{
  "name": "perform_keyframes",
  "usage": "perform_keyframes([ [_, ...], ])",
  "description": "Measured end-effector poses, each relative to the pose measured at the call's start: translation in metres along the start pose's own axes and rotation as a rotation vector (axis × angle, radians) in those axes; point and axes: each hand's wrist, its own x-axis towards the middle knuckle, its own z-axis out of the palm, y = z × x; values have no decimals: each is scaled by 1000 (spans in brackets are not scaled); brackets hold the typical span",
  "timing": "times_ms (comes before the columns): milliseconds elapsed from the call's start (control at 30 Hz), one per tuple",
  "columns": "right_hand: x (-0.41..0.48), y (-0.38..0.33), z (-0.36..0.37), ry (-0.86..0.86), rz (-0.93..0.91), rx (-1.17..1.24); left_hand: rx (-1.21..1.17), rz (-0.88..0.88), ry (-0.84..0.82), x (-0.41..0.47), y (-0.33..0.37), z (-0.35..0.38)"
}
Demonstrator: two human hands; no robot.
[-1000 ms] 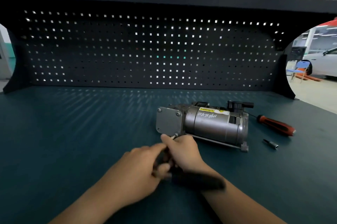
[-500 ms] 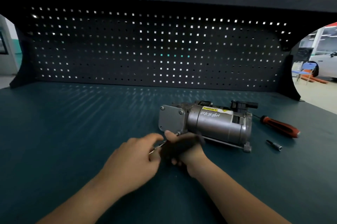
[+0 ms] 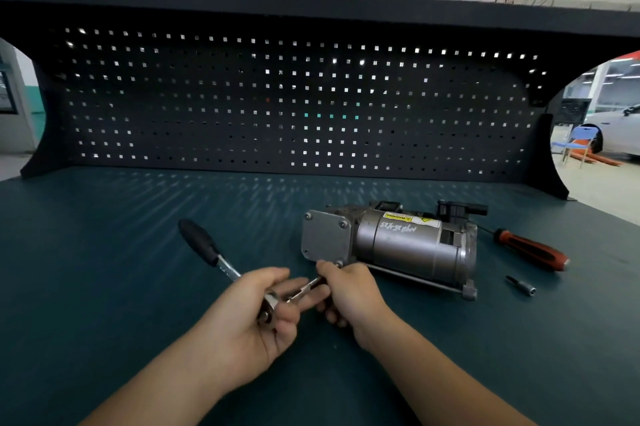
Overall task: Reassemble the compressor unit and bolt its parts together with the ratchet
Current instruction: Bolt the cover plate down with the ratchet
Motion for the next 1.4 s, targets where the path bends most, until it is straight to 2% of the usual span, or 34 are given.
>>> perform_keyframes([
  [67,1,1,0,3,3,-20,359,145,40,-1,-2,1],
  [200,5,4,0,15,-30,-11,1325,688,73,1,-12,-9],
  [267,7,4,0,47,-27,-73,1504,794,25,1,-20,-11],
  [333,7,4,0,46,-3,-39,1333,715,-17,-2,-23,-7],
  [500,4,0,-1,11,56,11,186,90,72,0,-8,5],
  [567,3,-1,-1,0,40,4,-12,15,68,1,-4,3],
  [600,3,-1,0,-3,28,-13,18,26,63,1,-4,3],
  [667,2,0,0,-21,10,-44,289,142,117,4,-5,0],
  [733,1,0,-1,-58,15,-24,727,370,165,6,-6,-6],
  [833,1,0,-4,-78,21,30,1505,768,186,6,-9,-17],
  [867,1,0,-5,-66,10,27,1703,844,201,6,-12,-20],
  [900,1,1,-5,-45,-2,25,1782,906,218,5,-15,-20],
  [933,0,1,-4,-23,-10,32,1786,919,217,5,-18,-18],
  [1000,1,2,-3,14,-14,64,1474,839,150,4,-17,-13],
  [1033,0,3,-2,27,-10,71,1231,718,112,3,-15,-8],
  [1133,0,1,-2,36,27,56,358,204,92,4,-9,1],
  [1200,1,-2,-2,17,44,79,-51,23,57,4,-3,0],
  [1233,1,-2,-3,3,50,88,-95,14,45,4,-1,-1],
  [1267,1,-2,-2,-12,53,89,-24,39,45,5,0,-2],
  [1333,1,-1,-2,-33,52,77,314,167,107,5,0,-3],
  [1400,1,0,-1,-36,31,58,753,392,156,5,-1,-6],
])
